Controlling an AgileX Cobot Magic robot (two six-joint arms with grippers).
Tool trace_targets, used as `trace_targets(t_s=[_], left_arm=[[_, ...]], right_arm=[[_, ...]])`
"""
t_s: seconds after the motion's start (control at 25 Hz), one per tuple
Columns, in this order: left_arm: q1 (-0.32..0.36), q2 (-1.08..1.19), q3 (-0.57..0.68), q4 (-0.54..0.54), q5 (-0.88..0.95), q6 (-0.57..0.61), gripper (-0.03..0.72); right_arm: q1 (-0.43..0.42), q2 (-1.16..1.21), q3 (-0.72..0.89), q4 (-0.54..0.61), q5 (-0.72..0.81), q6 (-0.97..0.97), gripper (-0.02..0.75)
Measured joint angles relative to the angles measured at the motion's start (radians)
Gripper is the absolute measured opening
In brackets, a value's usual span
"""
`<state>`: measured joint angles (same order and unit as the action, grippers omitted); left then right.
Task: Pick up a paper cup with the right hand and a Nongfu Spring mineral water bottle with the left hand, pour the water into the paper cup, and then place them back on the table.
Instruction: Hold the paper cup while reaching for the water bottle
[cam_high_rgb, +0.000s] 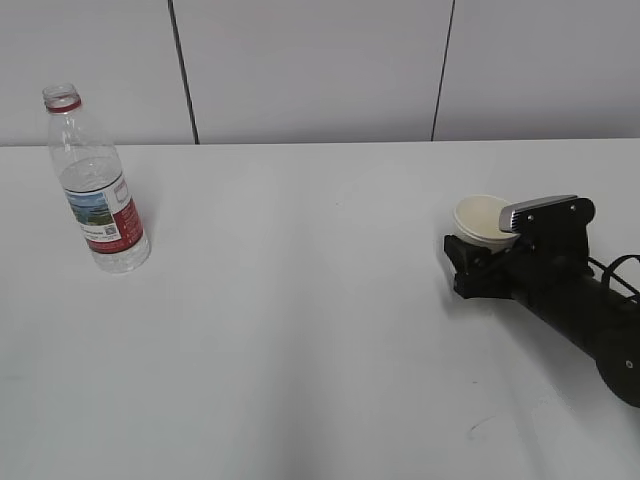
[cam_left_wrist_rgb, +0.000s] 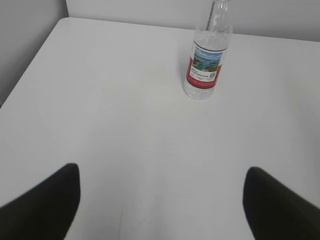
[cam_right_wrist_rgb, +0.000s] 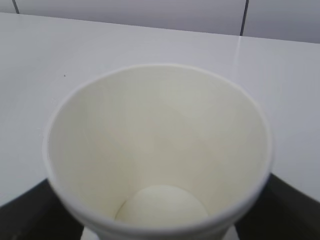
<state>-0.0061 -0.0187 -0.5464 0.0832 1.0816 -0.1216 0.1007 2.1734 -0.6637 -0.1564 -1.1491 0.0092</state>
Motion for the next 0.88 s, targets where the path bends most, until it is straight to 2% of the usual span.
trace_targets(t_s=[0.28,0.64,0.88], left_arm=[[0.000,0.000,0.000,0.000,0.000,0.000,0.592],[0.000,0.000,0.000,0.000,0.000,0.000,0.592],[0.000,0.000,0.000,0.000,0.000,0.000,0.592]], right_arm=[[0.000,0.000,0.000,0.000,0.000,0.000,0.501],[0.000,0.000,0.000,-0.004,0.000,0.000,0.493],[0.000,-0.002,0.000,-0.052,0.000,-0.015,0.492]])
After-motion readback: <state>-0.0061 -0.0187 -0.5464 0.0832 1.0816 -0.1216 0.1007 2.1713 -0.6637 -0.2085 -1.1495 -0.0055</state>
